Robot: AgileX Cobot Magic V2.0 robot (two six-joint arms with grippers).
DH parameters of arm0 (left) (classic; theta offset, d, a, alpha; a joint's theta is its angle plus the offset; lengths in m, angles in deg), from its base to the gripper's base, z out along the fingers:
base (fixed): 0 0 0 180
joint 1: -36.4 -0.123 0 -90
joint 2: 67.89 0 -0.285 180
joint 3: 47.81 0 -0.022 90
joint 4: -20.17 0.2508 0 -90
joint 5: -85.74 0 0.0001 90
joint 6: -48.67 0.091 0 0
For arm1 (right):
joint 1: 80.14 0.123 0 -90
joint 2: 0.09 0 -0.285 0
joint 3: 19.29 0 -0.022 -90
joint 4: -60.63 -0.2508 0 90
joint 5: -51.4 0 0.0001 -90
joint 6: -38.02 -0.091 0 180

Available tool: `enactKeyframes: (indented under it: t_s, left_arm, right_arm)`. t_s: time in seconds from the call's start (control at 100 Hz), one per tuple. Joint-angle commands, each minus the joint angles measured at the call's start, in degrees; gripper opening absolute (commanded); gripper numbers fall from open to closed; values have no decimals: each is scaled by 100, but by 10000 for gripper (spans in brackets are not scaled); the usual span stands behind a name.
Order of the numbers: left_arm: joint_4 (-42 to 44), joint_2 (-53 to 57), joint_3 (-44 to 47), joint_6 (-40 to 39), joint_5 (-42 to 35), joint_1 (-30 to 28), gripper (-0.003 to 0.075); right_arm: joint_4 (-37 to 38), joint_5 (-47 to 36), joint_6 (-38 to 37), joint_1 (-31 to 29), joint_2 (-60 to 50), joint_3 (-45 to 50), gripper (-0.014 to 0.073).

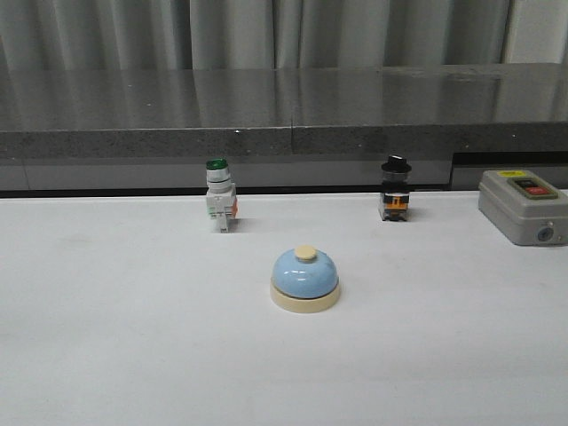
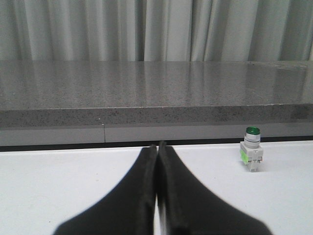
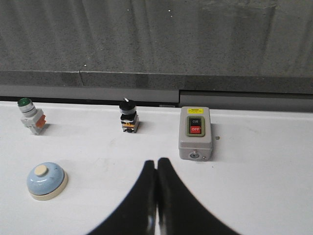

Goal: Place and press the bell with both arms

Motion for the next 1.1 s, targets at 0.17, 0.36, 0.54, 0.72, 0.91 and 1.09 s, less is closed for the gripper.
enactKeyframes:
  t_s: [0.17, 0.36, 0.54, 0.72, 0.91, 1.09]
  left_arm:
    - [-36, 174, 238, -50, -472, -15, -20]
    - [-36, 174, 238, -50, -472, -15, -20]
    - [-36, 174, 238, -50, -472, -15, -20]
    - [-36, 174, 238, -50, -472, -15, -20]
    - [-36, 174, 238, -50, -472, -15, -20]
    - [-36, 174, 238, -50, -472, -15, -20]
  right_arm:
    - [273, -1202, 28, -38, -805, 818, -60]
    - [401, -1744, 28, -38, -1536, 1646, -60]
    - [401, -2038, 28, -38, -1956, 2228, -60]
    - [401, -2323, 28, -38, -1950, 2600, -60]
    - [401, -2688, 23, -38, -1950, 2830, -60]
    - [401, -2701, 23, -38, -1950, 2830, -60]
